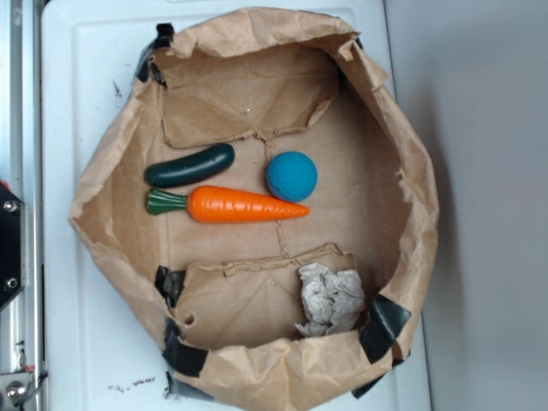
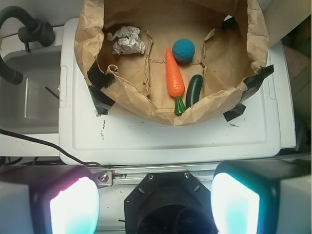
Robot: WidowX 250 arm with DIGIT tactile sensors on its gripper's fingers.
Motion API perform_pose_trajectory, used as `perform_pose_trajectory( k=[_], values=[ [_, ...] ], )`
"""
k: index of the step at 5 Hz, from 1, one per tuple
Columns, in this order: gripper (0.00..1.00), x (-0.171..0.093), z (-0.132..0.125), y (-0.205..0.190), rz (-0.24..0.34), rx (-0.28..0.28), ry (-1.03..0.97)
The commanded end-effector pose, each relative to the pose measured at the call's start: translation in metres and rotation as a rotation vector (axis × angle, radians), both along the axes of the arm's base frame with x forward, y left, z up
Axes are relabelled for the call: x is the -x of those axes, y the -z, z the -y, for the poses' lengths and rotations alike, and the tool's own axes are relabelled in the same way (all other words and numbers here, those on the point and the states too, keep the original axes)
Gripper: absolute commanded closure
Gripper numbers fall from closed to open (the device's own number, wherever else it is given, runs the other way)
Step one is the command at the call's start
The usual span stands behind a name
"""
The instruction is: Grab the white paper.
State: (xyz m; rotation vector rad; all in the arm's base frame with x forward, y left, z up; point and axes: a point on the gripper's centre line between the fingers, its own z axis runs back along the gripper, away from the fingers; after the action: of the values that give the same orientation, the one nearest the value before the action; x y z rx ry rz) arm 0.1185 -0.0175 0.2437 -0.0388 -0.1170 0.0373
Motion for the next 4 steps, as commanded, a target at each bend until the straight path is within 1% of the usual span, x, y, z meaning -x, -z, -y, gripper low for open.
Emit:
perform_pose_trajectory(
  k=[1,2,3,4],
  values=[
    [0.00,0.000,0.000,0.000,0.000,0.000,0.000],
    [0.00,-0.050,0.003,0.004,-0.005,-0.013,-0.067],
    [0.00,-0.100,-0.002,0.011,-0.011,-0.023,-0.109],
    [0.00,-0.134,-0.014,0.020,0.046,-0.018,-0.059]
  ],
)
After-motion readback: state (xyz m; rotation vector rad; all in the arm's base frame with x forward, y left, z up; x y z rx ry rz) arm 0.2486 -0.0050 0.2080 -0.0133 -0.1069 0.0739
